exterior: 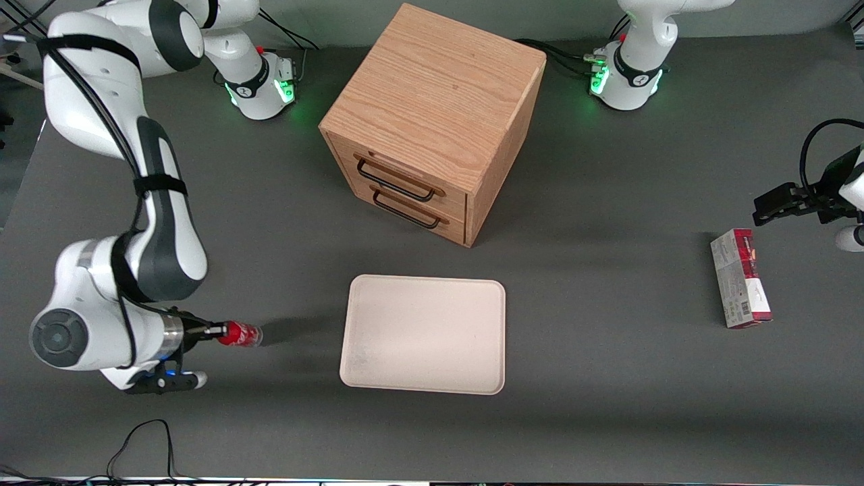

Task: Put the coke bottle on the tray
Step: 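Close the right gripper on the red bottle's body, then lift the red bottle and swing it upright toward the white tray, then lower the upright bottle onto the tray's edge and open the gripper, then withdraw the right gripper from the bottle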

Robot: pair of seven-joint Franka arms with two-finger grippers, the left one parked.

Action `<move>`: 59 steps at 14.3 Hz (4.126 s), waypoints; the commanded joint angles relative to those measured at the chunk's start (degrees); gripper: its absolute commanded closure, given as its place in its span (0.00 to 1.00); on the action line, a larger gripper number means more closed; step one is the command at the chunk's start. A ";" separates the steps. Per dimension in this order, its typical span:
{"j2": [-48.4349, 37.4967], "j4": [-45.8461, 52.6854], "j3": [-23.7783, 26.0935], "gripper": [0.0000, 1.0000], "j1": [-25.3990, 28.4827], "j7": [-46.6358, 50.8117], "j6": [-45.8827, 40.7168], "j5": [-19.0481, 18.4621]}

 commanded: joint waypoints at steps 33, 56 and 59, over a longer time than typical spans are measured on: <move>10.39 12.79 6.75 1.00 16.12 38.08 10.42 -7.63; 11.46 12.00 6.48 0.00 15.77 40.81 14.48 -7.55; 7.43 11.47 6.48 0.00 14.54 37.23 6.76 -6.85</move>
